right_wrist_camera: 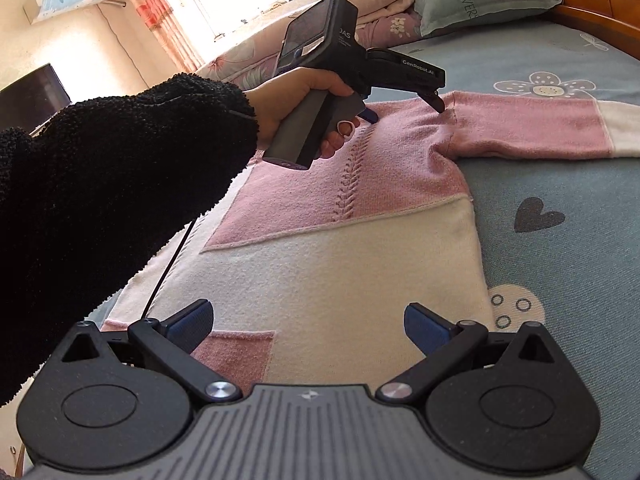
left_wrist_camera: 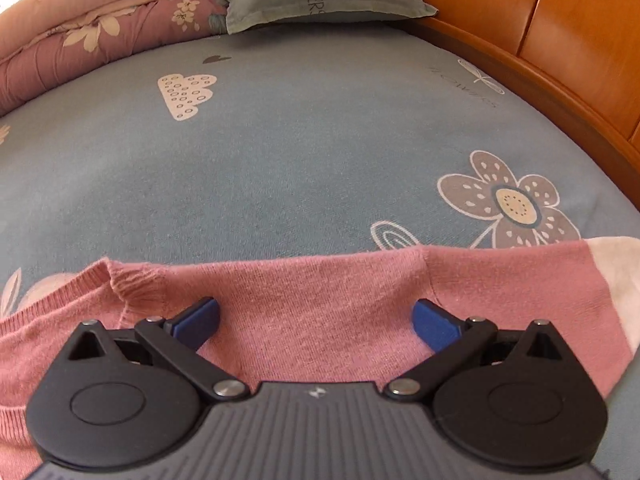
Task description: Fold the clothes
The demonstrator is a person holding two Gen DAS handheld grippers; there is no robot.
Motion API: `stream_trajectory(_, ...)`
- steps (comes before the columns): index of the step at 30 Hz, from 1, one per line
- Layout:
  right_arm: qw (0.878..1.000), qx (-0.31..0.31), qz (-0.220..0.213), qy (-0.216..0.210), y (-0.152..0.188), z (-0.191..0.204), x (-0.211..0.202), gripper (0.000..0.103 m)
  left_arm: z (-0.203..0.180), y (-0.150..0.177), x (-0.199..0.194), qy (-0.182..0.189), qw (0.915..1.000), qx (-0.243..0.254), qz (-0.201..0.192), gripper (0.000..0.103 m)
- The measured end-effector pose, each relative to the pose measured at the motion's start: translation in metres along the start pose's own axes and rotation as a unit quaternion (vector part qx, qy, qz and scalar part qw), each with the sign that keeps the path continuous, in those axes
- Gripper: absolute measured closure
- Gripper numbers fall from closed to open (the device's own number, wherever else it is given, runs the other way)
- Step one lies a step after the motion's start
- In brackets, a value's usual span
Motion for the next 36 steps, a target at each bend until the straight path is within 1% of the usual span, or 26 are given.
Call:
stream_trajectory(3, 1.000, 0.003, 0.000, 0.001, 0.000, 0.000, -0.001, 0.000, -0.002, -0.009, 0.014, -0.023, 0.9997, -0.007, 0.000, 0.000)
stream_trajectory(5, 1.000, 0.004, -0.002, 0.000, 0.000, 0.000, -0.002, 0.000, -0.006, -0.014, 0.011, -0.031, 0.9995, -0.005, 0.008, 0.001)
stream_trajectory(7, 1.000, 0.005, -0.005, -0.004, 0.000, 0.000, -0.004, 0.000, -0.015, -0.013, -0.004, -0.028, 0.9995, 0.011, -0.009, 0.001)
stream_trajectory(9, 1.000, 0.005, -0.007, -0.006, 0.000, 0.001, -0.006, 0.000, -0.025, -0.010, -0.021, -0.002, 0.9997, 0.015, -0.016, 0.001)
stream_trajectory(11, 1.000, 0.004, -0.008, -0.007, -0.001, 0.002, -0.006, 0.000, -0.039, -0.002, -0.029, 0.044, 0.9986, 0.027, 0.006, 0.001)
stream_trajectory(12, 1.000, 0.005, -0.008, -0.008, -0.001, 0.002, -0.006, 0.000, -0.047, 0.002, -0.033, 0.068, 0.9970, 0.033, 0.017, 0.001)
stream_trajectory(13, 1.000, 0.005, -0.008, -0.008, -0.001, 0.003, -0.006, 0.000, -0.060, 0.007, -0.035, 0.087, 0.9944, 0.050, 0.031, 0.001)
stream_trajectory(14, 1.000, 0.004, -0.008, -0.008, -0.002, 0.003, -0.006, 0.000, -0.071, 0.011, -0.034, 0.102, 0.9922, 0.059, 0.040, 0.001)
stream_trajectory(16, 1.000, 0.003, -0.008, -0.009, -0.002, 0.004, -0.006, 0.000, -0.086, 0.018, -0.030, 0.143, 0.9870, 0.050, 0.053, 0.001)
stream_trajectory(17, 1.000, 0.003, -0.008, -0.009, -0.002, 0.004, -0.007, 0.000, -0.092, 0.020, -0.025, 0.156, 0.9851, 0.042, 0.058, 0.001)
stream_trajectory(18, 1.000, 0.003, -0.008, -0.009, -0.002, 0.004, -0.007, 0.000, -0.096, 0.020, -0.022, 0.143, 0.9872, 0.042, 0.057, 0.001)
stream_trajectory(19, 1.000, 0.004, -0.009, -0.010, -0.003, 0.004, -0.007, 0.000, -0.099, 0.018, -0.022, 0.138, 0.9878, 0.042, 0.059, 0.001)
stream_trajectory(20, 1.000, 0.005, -0.010, -0.010, -0.003, 0.004, -0.008, 0.000, -0.100, 0.014, -0.022, 0.138, 0.9876, 0.034, 0.068, 0.001)
stream_trajectory(22, 1.000, 0.007, -0.012, -0.013, -0.003, 0.004, -0.009, 0.000, -0.096, 0.010, -0.033, 0.142, 0.9880, 0.017, 0.057, 0.001)
stream_trajectory(23, 1.000, 0.008, -0.013, -0.015, -0.003, 0.003, -0.010, 0.000, -0.095, 0.010, -0.041, 0.147, 0.9881, 0.011, 0.044, 0.001)
stream_trajectory(24, 1.000, 0.008, -0.013, -0.015, -0.003, 0.003, -0.010, 0.000, -0.095, 0.010, -0.045, 0.159, 0.9865, 0.007, 0.038, 0.001)
stream_trajectory(25, 1.000, 0.008, -0.013, -0.016, -0.003, 0.003, -0.010, 0.000, -0.097, 0.010, -0.046, 0.179, 0.9828, 0.001, 0.044, 0.001)
stream_trajectory(26, 1.000, 0.008, -0.013, -0.017, -0.002, 0.003, -0.010, 0.000, -0.100, 0.012, -0.044, 0.202, 0.9774, -0.010, 0.060, 0.001)
stream_trajectory(27, 1.000, 0.008, -0.014, -0.017, -0.002, 0.003, -0.011, 0.000, -0.104, 0.015, -0.038, 0.230, 0.9693, -0.026, 0.083, 0.001)
stream_trajectory(28, 1.000, 0.008, -0.014, -0.018, -0.002, 0.003, -0.011, 0.000, -0.109, 0.020, -0.030, 0.258, 0.9585, -0.046, 0.111, 0.001)
stream_trajectory(29, 1.000, 0.007, -0.014, -0.018, -0.002, 0.003, -0.011, 0.000, -0.114, 0.024, -0.028, 0.267, 0.9552, -0.058, 0.112, 0.001)
stream_trajectory(30, 1.000, 0.007, -0.014, -0.018, -0.002, 0.003, -0.011, 0.000, -0.117, 0.025, -0.030, 0.266, 0.9570, -0.058, 0.100, 0.001)
stream_trajectory(33, 1.000, 0.010, -0.011, -0.015, -0.002, 0.002, -0.010, 0.000, -0.124, 0.022, -0.034, 0.299, 0.9451, -0.066, 0.113, 0.001)
stream_trajectory(34, 1.000, 0.011, -0.009, -0.014, -0.002, 0.002, -0.008, 0.000, -0.122, 0.020, -0.038, 0.304, 0.9421, -0.075, 0.119, 0.001)
stream_trajectory(35, 1.000, 0.011, -0.006, -0.012, -0.002, 0.002, -0.007, 0.000, -0.121, 0.019, -0.045, 0.301, 0.9431, -0.074, 0.120, 0.001)
stream_trajectory(36, 1.000, 0.010, -0.004, -0.010, -0.002, 0.002, -0.006, 0.000, -0.119, 0.017, -0.052, 0.294, 0.9464, -0.067, 0.116, 0.001)
Point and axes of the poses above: each gripper's, at about its wrist camera, not at the fingertips, and x roughly the way its jaws point, z to its left, y to its underside, the point moved 1 cm from there along x, roughly the way its jaws point, and after that the axes turned 6 degrees about -z, right-handed, at the moved point
